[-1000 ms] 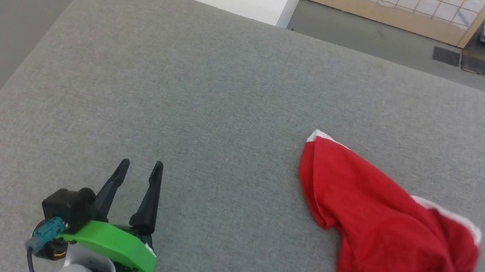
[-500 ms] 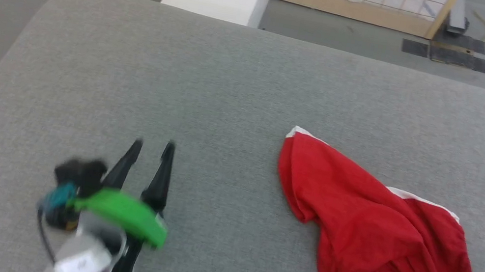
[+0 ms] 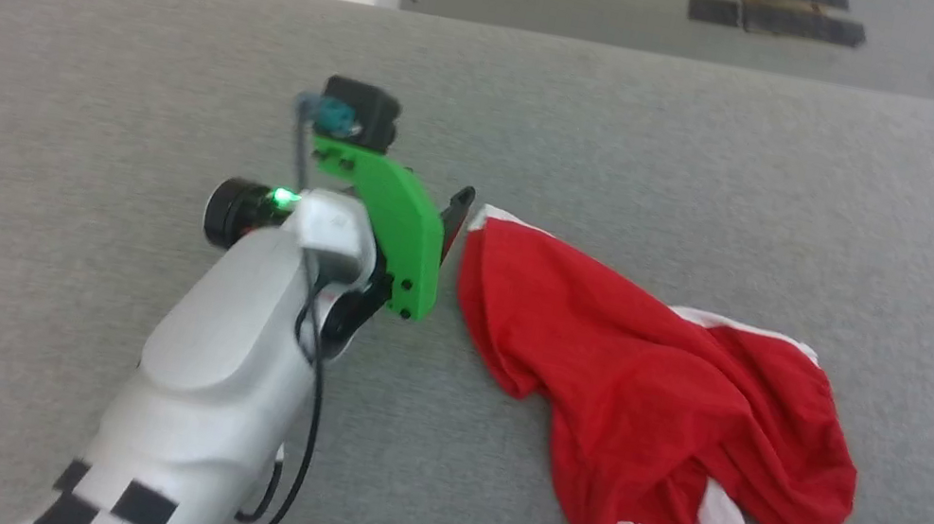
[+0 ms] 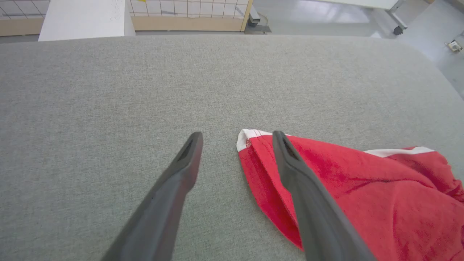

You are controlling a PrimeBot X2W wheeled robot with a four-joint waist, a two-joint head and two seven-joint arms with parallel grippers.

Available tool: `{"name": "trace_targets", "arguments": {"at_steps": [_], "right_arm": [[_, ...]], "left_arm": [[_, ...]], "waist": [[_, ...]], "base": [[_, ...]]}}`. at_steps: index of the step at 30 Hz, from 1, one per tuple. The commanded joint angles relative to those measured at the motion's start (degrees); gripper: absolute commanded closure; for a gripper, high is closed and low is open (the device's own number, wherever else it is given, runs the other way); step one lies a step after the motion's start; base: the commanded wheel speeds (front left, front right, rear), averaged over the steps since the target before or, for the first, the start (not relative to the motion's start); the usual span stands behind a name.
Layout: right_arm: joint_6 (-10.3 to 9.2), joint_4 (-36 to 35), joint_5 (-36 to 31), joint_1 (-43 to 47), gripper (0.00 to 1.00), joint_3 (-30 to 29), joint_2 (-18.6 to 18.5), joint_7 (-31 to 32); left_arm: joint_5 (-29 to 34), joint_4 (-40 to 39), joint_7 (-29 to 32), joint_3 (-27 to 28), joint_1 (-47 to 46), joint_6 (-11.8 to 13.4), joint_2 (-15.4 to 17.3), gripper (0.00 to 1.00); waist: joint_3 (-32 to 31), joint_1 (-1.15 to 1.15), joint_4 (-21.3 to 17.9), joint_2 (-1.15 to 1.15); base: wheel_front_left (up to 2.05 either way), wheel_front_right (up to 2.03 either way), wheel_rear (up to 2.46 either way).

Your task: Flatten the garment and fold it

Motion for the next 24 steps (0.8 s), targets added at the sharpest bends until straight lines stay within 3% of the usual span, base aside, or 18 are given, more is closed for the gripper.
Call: {"name": "trace_targets", "arguments": {"at_steps": [1, 10, 19, 21, 24], "right_arm": [[-0.08, 0.36, 0.41, -0.80, 0.00, 0.31, -0.01, -0.71], [-0.08, 1.77, 1.35, -1.45, 0.00, 2.04, -0.01, -2.70], [-0.08, 2.78, 1.52, -2.07, 0.00, 3.26, -0.01, -4.07], [-0.08, 2.72, 1.49, -2.16, 0.00, 3.47, -0.01, -4.21], [-0.08, 2.74, 1.38, -2.31, 0.00, 3.68, -0.01, -4.35]], "left_arm": [[0.40, 1.02, 1.79, -0.66, -1.94, 0.46, -0.07, 0.00], [3.60, 7.75, 9.41, -4.05, -8.86, 2.03, 1.34, 0.00], [4.51, 12.70, 16.24, -7.20, -9.91, 0.93, 1.99, 0.00], [3.90, 12.78, 16.60, -7.28, -9.62, 0.30, 1.91, 1.00], [2.60, 12.11, 15.53, -6.69, -9.12, -0.40, 1.77, 1.00]], "waist": [[3.19, 0.00, -3.39, 0.00], [7.21, 0.00, -6.89, 0.00], [8.46, 0.00, -7.57, 0.00], [8.57, 0.00, -7.52, 0.00], [8.67, 0.00, -7.22, 0.00]], "base": [[0.00, 0.00, 0.00], [0.00, 0.00, 0.00], [0.00, 0.00, 0.00], [0.00, 0.00, 0.00], [0.00, 0.00, 0.00]]}}
